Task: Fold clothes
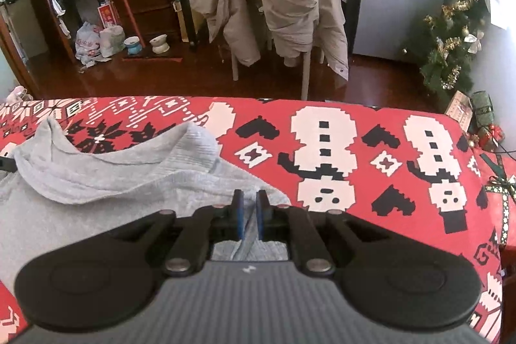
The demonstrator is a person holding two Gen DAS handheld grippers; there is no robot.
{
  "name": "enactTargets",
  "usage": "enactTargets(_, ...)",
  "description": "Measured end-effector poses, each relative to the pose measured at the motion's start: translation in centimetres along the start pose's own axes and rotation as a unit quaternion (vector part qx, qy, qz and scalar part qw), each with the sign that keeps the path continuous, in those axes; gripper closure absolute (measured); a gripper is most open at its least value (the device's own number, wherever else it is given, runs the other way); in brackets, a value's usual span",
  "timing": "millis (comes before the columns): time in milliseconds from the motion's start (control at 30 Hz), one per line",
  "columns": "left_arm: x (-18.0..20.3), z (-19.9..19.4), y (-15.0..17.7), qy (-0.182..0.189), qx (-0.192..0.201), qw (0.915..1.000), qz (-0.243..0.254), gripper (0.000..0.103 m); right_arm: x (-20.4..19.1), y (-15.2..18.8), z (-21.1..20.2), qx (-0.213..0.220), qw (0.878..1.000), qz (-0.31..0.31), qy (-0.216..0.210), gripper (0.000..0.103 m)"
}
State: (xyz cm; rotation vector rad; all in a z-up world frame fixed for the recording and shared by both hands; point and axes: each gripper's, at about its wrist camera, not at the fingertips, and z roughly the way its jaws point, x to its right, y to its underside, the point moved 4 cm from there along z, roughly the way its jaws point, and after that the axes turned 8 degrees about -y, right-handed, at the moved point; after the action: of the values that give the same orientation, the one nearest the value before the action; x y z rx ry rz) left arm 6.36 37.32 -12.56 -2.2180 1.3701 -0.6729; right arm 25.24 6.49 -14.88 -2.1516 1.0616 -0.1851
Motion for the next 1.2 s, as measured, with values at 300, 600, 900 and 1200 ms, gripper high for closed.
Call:
enactTargets(300, 0.2, -0.6, -0.5, -0.064, 0.035, 0.9945, 0.075, 0.091, 0.7, -0.2, -1.0, 0.028, 1.0, 0.01, -0.001, 0.097)
enactTargets(600, -2.1, 1.1, -0.1, -0.048, 0.008, 0.9988, -0.003, 0.091, 0.3, 0.4, 0.9, 0.0, 1.0, 0.015, -0.007, 0.088)
enactTargets(900, -1.3, 0.3, -0.1, -0.064, 0.033, 0.9974, 0.004, 0.098, 0.6, 0.8, 0.7, 0.01, 1.0, 0.016, 0.025, 0.099)
enactTargets(1200, -1.7, -0.1, -0.4, 0.005, 0.011, 0.999, -0.044, 0.07, 0.2, 0.6, -1.7, 0.032, 0.999, 0.021, 0.009, 0.085)
